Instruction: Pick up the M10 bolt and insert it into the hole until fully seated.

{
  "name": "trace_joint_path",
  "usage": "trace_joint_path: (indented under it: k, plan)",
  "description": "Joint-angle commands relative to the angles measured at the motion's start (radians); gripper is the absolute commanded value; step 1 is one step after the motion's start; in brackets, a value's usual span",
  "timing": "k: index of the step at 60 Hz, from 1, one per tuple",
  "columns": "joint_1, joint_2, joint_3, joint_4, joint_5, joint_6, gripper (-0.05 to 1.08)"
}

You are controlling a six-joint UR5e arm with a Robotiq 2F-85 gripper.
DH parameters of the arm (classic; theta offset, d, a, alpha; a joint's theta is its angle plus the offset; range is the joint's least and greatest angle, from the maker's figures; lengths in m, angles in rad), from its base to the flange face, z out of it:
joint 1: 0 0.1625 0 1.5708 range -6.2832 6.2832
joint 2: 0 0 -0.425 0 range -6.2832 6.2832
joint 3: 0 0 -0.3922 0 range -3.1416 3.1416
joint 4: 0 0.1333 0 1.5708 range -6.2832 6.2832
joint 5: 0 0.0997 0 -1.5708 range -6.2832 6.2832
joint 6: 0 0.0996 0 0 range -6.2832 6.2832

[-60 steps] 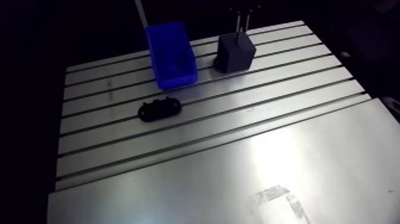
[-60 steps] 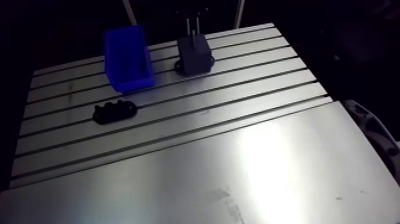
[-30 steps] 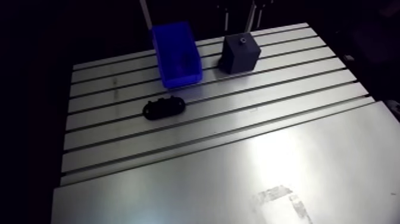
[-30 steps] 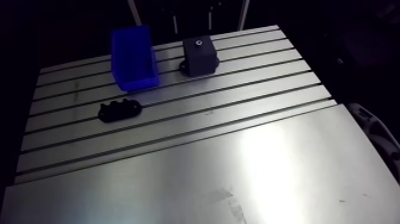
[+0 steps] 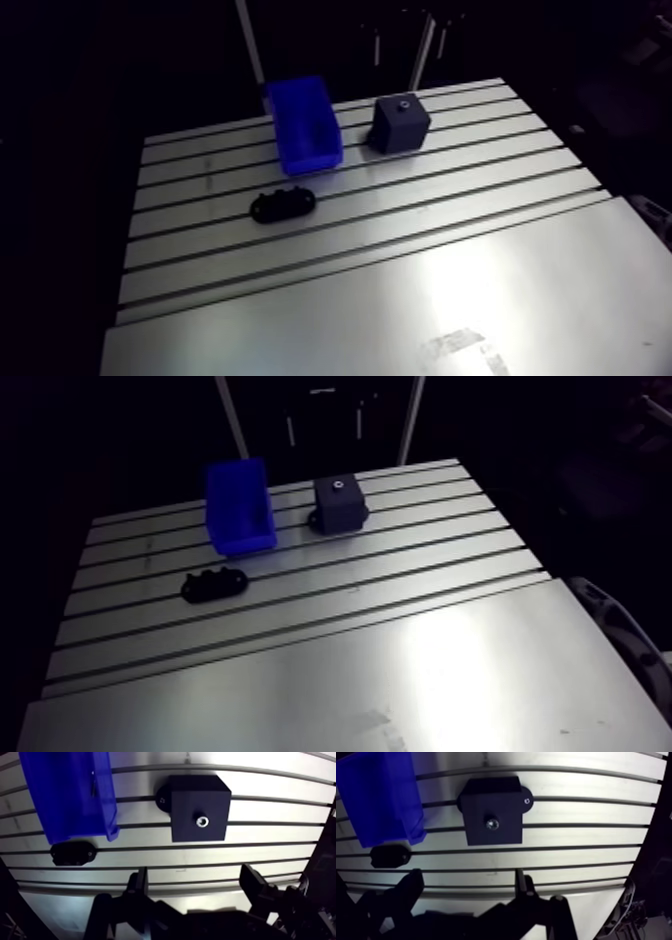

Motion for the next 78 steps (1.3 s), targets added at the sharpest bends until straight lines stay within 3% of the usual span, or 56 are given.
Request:
trace_joint_path:
  k: [1,10,14,22,30,37,53,66,78]
  plan:
    - [0.023,-0.167,0.074,-0.003,-0.014,0.006,0.00]
    - [0.038,-0.256,0.126,-0.011,-0.013,0.018,0.00]
    - [0.075,-0.300,0.142,-0.010,-0.012,0.018,0.00]
    - [0.117,-0.337,0.149,0.004,0.001,0.052,0.00]
    - [0.158,-0.381,0.178,0.014,0.001,0.088,0.00]
    - [0.167,-0.430,0.193,0.014,0.007,0.093,0.00]
    - [0.168,-0.443,0.174,0.050,0.056,0.096,0.00]
    - [0.168,-0.463,0.177,0.054,0.045,0.095,0.00]
    - [0.168,-0.473,0.177,0.056,0.048,0.094,0.00]
